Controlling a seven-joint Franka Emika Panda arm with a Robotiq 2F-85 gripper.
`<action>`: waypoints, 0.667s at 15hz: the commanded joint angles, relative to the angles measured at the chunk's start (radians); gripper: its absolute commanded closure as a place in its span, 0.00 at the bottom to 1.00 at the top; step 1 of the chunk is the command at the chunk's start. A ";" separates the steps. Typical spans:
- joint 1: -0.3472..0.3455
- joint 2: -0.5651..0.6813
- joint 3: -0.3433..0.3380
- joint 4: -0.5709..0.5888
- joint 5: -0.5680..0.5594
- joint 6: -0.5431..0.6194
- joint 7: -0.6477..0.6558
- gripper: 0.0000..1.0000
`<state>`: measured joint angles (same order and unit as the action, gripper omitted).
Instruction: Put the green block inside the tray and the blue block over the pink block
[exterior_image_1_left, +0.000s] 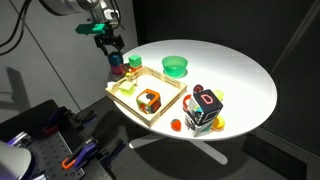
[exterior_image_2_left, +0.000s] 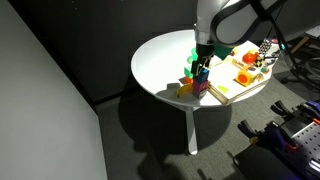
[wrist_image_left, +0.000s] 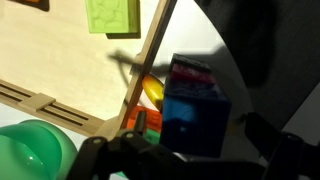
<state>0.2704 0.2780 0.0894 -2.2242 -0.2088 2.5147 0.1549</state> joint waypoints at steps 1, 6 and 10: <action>-0.018 -0.033 0.012 -0.005 0.004 0.010 -0.002 0.00; -0.025 -0.035 0.007 0.035 0.009 0.006 0.018 0.00; -0.042 -0.008 0.010 0.094 0.038 -0.024 0.007 0.00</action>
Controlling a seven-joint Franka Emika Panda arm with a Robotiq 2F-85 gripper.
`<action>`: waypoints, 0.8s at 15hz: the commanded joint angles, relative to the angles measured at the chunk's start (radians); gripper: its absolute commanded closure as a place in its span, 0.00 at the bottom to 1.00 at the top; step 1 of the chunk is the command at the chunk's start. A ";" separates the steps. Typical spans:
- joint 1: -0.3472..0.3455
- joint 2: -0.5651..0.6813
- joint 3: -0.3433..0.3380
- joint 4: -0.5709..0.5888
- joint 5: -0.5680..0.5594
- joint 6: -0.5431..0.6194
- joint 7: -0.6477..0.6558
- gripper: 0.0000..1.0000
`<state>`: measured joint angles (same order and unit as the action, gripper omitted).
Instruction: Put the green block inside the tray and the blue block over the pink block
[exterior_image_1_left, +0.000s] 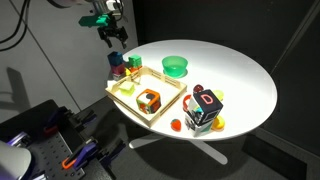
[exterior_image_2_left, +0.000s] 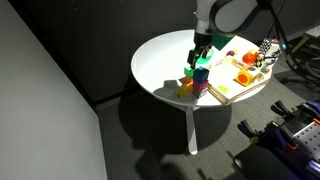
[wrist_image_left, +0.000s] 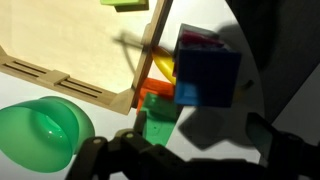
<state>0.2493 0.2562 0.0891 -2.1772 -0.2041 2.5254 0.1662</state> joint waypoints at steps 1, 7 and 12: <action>-0.028 0.022 0.015 0.062 0.056 -0.048 -0.012 0.00; -0.052 0.073 0.020 0.180 0.175 -0.170 -0.019 0.00; -0.052 0.126 0.006 0.272 0.175 -0.269 0.008 0.00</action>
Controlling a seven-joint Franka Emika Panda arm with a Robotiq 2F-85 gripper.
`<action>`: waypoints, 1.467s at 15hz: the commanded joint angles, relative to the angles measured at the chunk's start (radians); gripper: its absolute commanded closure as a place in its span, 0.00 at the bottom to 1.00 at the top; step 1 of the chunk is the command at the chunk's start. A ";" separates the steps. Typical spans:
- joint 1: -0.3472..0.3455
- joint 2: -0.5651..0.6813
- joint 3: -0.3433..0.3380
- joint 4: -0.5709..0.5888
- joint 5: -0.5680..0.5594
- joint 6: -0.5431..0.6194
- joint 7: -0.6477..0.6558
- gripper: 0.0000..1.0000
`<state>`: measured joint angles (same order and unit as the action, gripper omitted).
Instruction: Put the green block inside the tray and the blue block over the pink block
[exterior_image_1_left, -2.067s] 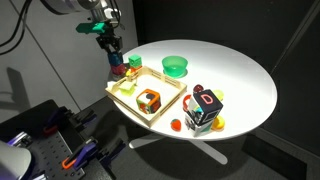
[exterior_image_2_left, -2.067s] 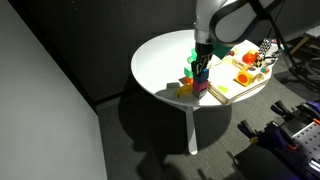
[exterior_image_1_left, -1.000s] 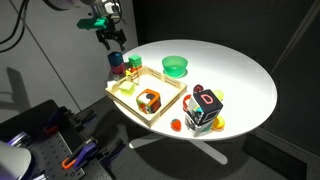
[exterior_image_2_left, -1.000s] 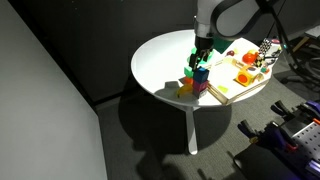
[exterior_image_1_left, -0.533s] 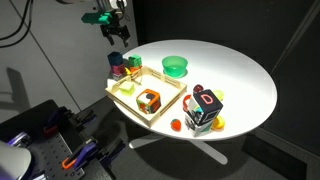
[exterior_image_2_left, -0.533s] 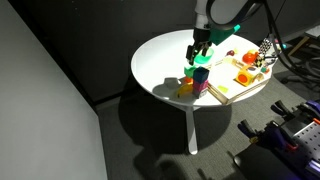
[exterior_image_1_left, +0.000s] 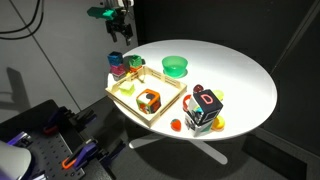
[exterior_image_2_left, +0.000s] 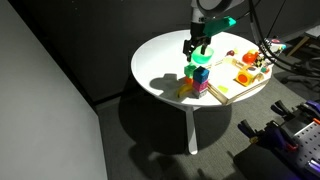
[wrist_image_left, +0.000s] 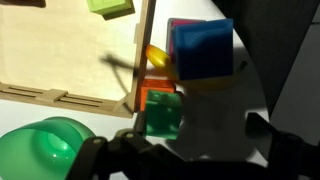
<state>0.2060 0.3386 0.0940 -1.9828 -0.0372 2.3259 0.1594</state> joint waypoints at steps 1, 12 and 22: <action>-0.010 0.059 -0.003 0.094 0.005 -0.085 0.018 0.00; -0.002 0.207 -0.026 0.235 -0.012 -0.125 0.019 0.00; 0.016 0.321 -0.053 0.333 -0.019 -0.125 0.052 0.00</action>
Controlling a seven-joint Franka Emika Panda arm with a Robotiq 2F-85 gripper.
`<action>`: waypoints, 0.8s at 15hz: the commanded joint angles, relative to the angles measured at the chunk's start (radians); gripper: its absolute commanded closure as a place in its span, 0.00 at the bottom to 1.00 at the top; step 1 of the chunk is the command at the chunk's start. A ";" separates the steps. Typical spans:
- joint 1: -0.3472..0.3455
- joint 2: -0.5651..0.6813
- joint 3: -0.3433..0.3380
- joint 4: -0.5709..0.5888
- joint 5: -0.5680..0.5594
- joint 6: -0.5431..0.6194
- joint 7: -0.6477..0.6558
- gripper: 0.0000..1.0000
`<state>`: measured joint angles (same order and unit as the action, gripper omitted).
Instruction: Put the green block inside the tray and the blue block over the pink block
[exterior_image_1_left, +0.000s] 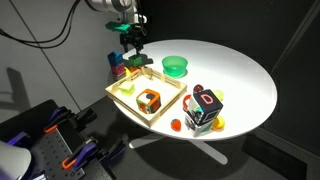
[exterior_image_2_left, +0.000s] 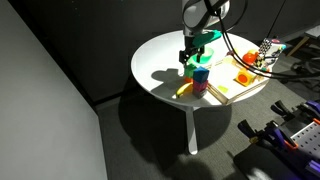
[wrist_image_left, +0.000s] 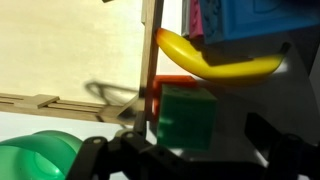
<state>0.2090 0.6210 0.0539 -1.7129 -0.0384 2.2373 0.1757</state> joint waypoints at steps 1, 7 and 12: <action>0.015 0.049 -0.017 0.073 -0.019 -0.036 0.040 0.00; 0.021 0.092 -0.025 0.119 -0.015 -0.044 0.055 0.00; 0.021 0.113 -0.027 0.140 -0.015 -0.049 0.055 0.26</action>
<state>0.2195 0.7112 0.0381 -1.6225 -0.0384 2.2306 0.2051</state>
